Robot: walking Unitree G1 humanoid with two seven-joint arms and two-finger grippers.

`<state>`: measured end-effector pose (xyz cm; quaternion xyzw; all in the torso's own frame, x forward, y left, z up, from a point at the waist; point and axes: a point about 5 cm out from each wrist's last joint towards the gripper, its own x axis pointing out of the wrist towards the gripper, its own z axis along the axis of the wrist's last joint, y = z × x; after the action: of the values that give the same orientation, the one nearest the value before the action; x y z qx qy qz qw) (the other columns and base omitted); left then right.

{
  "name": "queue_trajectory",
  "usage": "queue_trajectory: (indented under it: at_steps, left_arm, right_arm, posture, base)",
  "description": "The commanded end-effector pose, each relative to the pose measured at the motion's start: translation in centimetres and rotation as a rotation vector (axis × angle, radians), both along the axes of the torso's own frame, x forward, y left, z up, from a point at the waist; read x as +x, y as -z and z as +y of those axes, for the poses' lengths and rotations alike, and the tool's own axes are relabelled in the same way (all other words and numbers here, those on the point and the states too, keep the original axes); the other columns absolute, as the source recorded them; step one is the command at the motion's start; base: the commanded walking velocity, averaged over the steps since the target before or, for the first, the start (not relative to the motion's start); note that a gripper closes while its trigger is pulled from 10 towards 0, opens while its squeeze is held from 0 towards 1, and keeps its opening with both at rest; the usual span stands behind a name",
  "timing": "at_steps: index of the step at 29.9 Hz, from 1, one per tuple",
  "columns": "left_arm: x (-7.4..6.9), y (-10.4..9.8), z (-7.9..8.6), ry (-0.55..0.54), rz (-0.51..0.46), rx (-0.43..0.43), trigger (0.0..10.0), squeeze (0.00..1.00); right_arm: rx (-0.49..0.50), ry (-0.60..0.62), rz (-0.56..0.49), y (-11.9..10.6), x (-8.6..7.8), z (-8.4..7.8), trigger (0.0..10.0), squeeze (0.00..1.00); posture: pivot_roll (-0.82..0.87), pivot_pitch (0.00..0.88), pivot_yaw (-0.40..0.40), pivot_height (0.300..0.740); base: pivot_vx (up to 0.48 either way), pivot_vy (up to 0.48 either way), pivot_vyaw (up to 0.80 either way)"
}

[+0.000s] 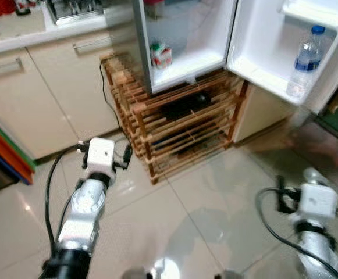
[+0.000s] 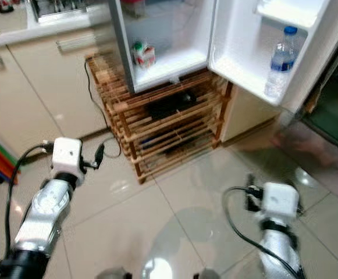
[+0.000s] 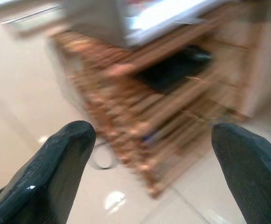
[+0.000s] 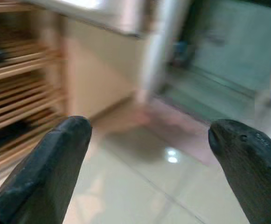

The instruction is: Restocking fridge

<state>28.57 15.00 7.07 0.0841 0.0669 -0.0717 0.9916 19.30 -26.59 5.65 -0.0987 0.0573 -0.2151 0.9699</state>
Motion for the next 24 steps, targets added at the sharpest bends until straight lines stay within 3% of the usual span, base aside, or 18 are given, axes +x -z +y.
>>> queue_trajectory:
  at_steps: [1,9,12,18,19,21,24]
  left_arm:
    - [0.3,-0.4,0.6,-0.002,-0.017,0.028,10.0,0.00]
    - [1.2,-0.7,1.0,-0.055,-0.036,-0.016,10.0,0.00]
    - [1.8,-1.0,1.2,-0.088,-0.055,-0.001,10.0,0.00]
    - [2.9,-0.9,2.8,-0.174,-0.032,0.023,10.0,0.00]
    - [3.3,-1.2,3.3,-0.181,-0.049,0.038,10.0,0.00]
    - [3.4,-1.6,3.5,-0.172,-0.064,0.047,10.0,0.00]
    - [3.5,-2.2,3.2,-0.138,-0.098,0.000,10.0,0.00]
  right_arm:
    - [0.004,-0.046,-0.015,-0.3,0.4,1.3,10.0,0.00]
    - [-0.029,-0.079,-0.053,-1.5,-0.8,2.6,10.0,0.00]
    - [-0.025,-0.036,-0.073,-1.9,-1.2,1.6,10.0,0.00]
    - [-0.007,0.064,-0.047,-0.7,-1.2,0.1,10.0,0.00]
    - [-0.008,0.116,-0.036,-0.4,-1.3,-1.1,10.0,0.00]
    - [-0.023,0.132,-0.042,-0.6,-1.3,-1.8,10.0,0.00]
    - [-0.056,0.161,-0.058,-1.4,-1.5,-3.5,10.0,0.00]
  posture:
    - [-0.04,0.098,0.048,0.732]
    - [-0.05,0.092,0.036,0.732]
    - [-0.07,0.069,0.062,0.732]
    - [-0.07,0.038,0.081,0.732]
    - [-0.07,0.033,0.080,0.732]
    - [-0.06,0.035,0.086,0.732]
    - [-0.07,0.034,0.091,0.732]
  base:
    - [0.000,0.000,0.00]
    - [0.000,-0.431,0.79]
    - [0.170,-0.137,0.77]
    - [0.000,0.000,0.00]
    - [0.000,0.000,0.00]
    - [0.000,0.000,0.00]
    - [0.470,0.000,0.00]
